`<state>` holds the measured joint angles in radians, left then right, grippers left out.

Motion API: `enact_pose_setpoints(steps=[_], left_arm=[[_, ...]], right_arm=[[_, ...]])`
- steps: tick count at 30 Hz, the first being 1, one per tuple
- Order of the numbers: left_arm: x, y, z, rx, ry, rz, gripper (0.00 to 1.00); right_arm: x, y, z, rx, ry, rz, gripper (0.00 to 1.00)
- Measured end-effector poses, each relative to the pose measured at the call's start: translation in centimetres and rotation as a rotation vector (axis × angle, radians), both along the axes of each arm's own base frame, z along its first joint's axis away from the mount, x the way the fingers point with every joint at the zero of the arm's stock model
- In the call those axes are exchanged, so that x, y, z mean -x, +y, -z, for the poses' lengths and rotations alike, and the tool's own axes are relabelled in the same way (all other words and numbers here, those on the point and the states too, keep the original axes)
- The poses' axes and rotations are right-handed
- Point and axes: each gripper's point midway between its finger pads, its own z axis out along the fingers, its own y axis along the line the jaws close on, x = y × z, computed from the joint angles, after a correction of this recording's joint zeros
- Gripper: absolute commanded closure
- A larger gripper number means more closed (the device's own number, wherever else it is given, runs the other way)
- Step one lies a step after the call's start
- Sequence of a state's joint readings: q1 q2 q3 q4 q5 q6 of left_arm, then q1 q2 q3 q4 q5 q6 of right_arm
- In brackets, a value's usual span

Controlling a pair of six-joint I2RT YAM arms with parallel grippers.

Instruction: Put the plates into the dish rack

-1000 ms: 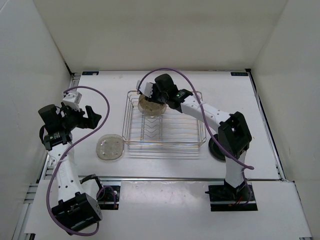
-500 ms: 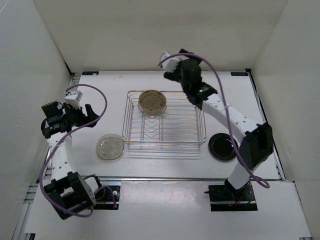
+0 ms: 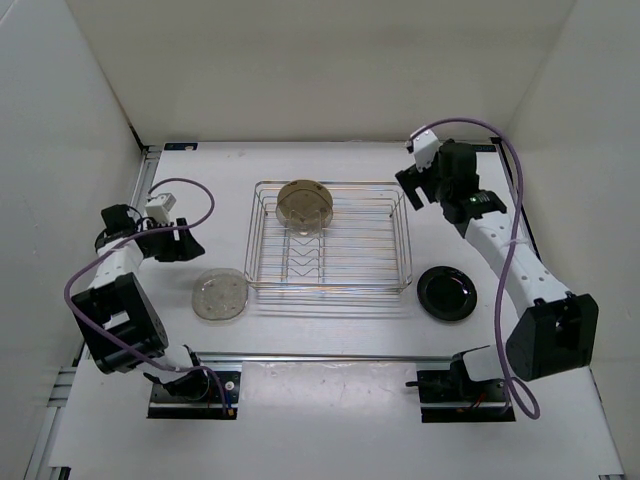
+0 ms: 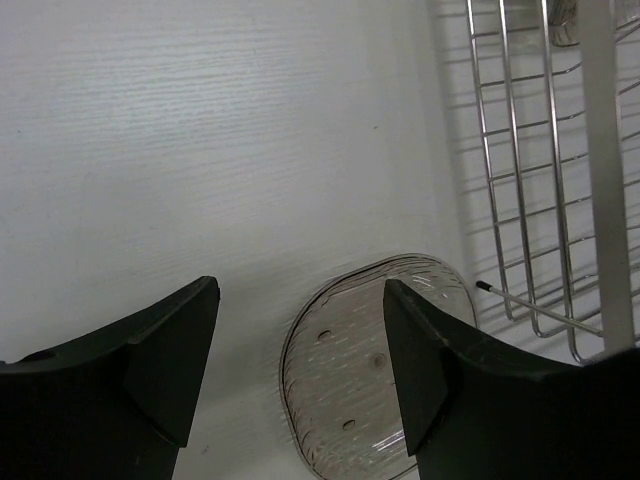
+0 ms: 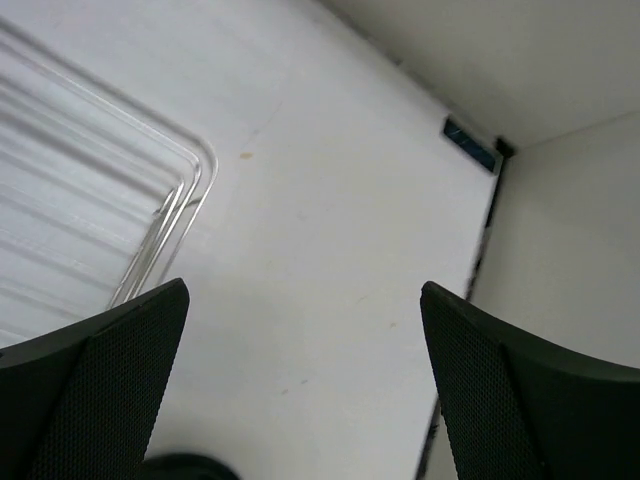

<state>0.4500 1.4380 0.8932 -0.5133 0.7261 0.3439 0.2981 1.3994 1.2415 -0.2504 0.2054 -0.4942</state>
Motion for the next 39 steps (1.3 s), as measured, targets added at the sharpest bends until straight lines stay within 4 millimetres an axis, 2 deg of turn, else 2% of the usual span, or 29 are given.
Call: enact_pose_setpoints(steps=[4, 10, 15, 24, 31, 39], left_arm=[[0.5, 0.1, 1.3, -0.010, 0.038, 0.021, 0.26], [1.5, 0.2, 2.6, -0.034, 0.112, 0.088, 0.34], [3.4, 0.3, 3.9, -0.058, 0.197, 0.146, 0.34], [5.9, 0.4, 5.3, -0.093, 0.300, 0.250, 0.34], [7.5, 0.5, 6.5, -0.095, 0.370, 0.309, 0.37], [8.7, -0.1, 7.3, -0.083, 0.425, 0.364, 0.41]], right_arm=[[2.4, -0.2, 3.1, -0.078, 0.102, -0.030, 0.00], [3.2, -1.4, 4.3, -0.169, 0.144, -0.025, 0.00], [3.4, -1.7, 4.7, -0.204, 0.160, -0.025, 0.00], [3.5, -2.3, 3.9, -0.238, 0.145, -0.031, 0.00], [3.6, -3.0, 4.3, -0.253, 0.155, -0.008, 0.00], [3.7, -2.9, 4.4, -0.266, 0.160, -0.011, 0.00]])
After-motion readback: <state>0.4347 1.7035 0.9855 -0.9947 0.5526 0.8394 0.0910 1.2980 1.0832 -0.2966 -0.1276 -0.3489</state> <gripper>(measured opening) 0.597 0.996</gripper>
